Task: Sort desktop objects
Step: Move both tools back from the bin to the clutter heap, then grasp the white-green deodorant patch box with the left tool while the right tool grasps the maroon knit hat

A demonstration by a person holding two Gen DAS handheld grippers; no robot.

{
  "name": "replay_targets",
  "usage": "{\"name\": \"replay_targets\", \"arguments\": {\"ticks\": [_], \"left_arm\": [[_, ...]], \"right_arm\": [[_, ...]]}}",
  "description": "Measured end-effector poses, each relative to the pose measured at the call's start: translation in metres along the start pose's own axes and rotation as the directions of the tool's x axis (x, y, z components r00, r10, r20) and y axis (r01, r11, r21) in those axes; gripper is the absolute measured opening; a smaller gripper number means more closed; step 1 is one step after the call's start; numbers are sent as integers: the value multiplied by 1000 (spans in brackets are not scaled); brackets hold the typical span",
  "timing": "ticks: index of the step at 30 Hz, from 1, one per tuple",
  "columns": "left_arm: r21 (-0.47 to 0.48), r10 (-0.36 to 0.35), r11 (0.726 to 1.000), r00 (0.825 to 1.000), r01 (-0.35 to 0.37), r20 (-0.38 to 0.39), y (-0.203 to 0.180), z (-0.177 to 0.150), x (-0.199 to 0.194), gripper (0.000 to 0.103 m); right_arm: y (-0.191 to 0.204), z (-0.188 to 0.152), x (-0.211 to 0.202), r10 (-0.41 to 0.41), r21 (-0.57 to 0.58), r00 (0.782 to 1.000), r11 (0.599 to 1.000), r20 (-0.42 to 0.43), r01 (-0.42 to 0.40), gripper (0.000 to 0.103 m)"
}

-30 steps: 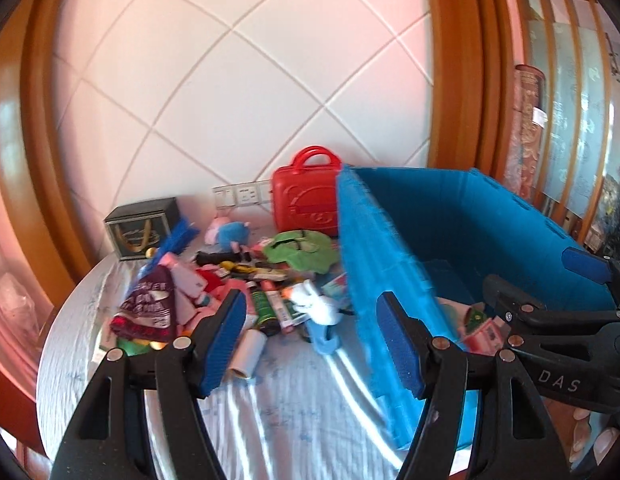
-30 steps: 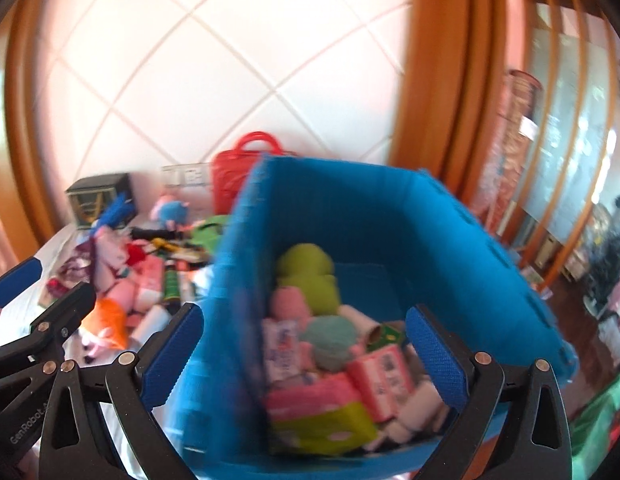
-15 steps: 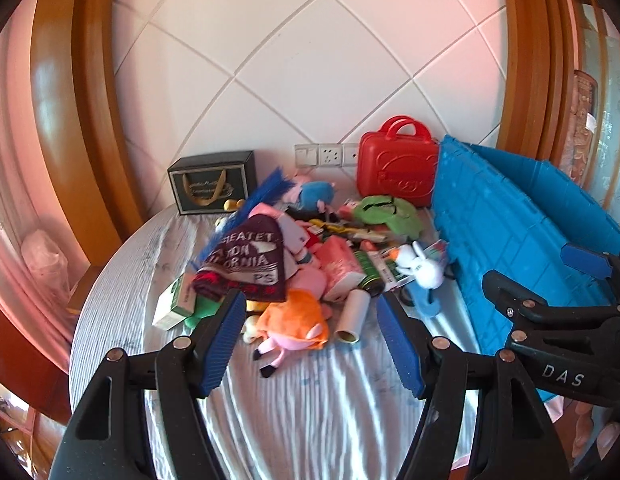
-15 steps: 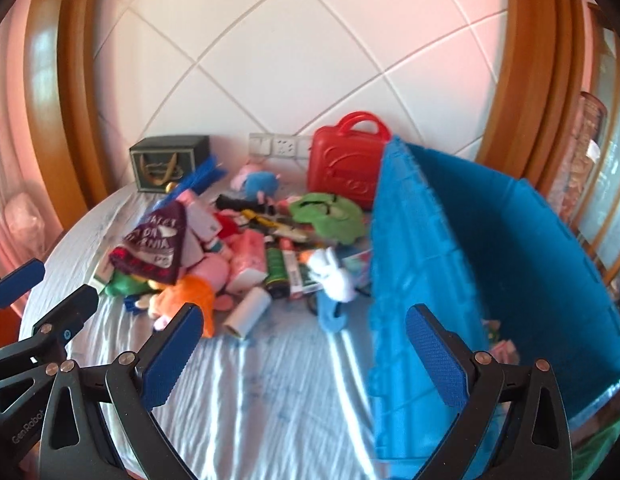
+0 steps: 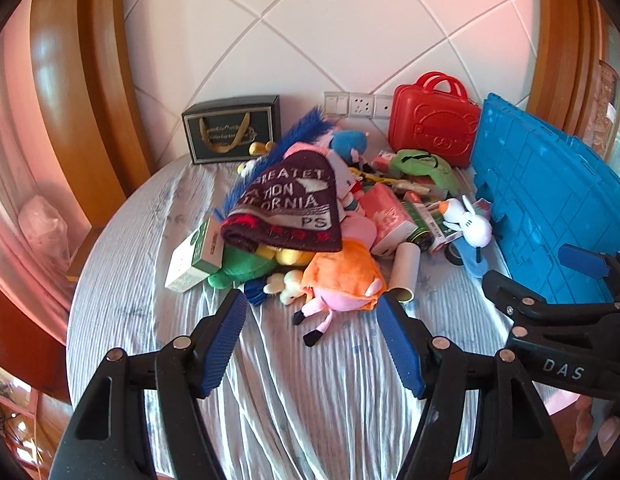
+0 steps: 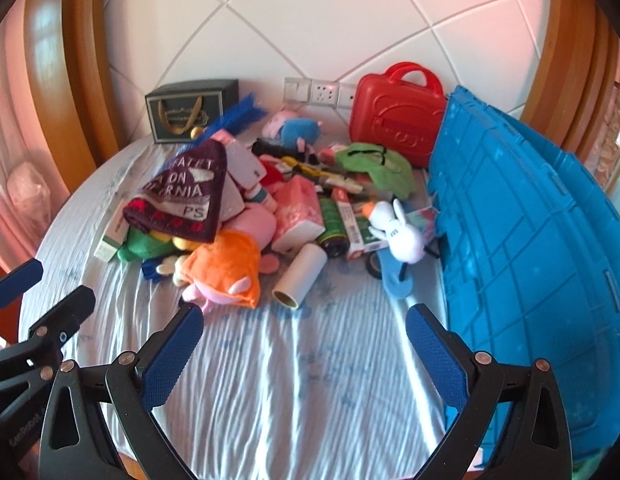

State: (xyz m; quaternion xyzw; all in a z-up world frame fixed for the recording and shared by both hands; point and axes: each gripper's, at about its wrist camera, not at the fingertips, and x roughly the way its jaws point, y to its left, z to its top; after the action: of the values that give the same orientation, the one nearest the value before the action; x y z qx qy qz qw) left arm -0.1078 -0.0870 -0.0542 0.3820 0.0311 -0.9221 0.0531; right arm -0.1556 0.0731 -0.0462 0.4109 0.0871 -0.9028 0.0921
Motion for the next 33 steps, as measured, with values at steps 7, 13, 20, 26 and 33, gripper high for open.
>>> {"name": "replay_targets", "arguments": {"ticks": [7,13,20,26,33], "left_arm": [[0,20,1000,998,-20,-62,0,-3,49,67],[-4,31,999,994,-31,-107,-6,-2,88,67],[-47,44,998,985,-52,-168,6,-3,123,67],[-61,66,995,980,-78,-187,32,-1,139,67],[-40,59,997,978,-68,-198,79,9,156,67]], "right_arm": [[-14,4,39,10,-2,999,1000,-48,-10,103],[-37,15,79,56,15,995,998,-86,-55,103],[-41,16,125,83,7,984,996,-158,-83,103],[-26,20,147,95,7,978,995,-188,-95,103],[14,34,160,86,21,976,996,-199,-84,103]]}}
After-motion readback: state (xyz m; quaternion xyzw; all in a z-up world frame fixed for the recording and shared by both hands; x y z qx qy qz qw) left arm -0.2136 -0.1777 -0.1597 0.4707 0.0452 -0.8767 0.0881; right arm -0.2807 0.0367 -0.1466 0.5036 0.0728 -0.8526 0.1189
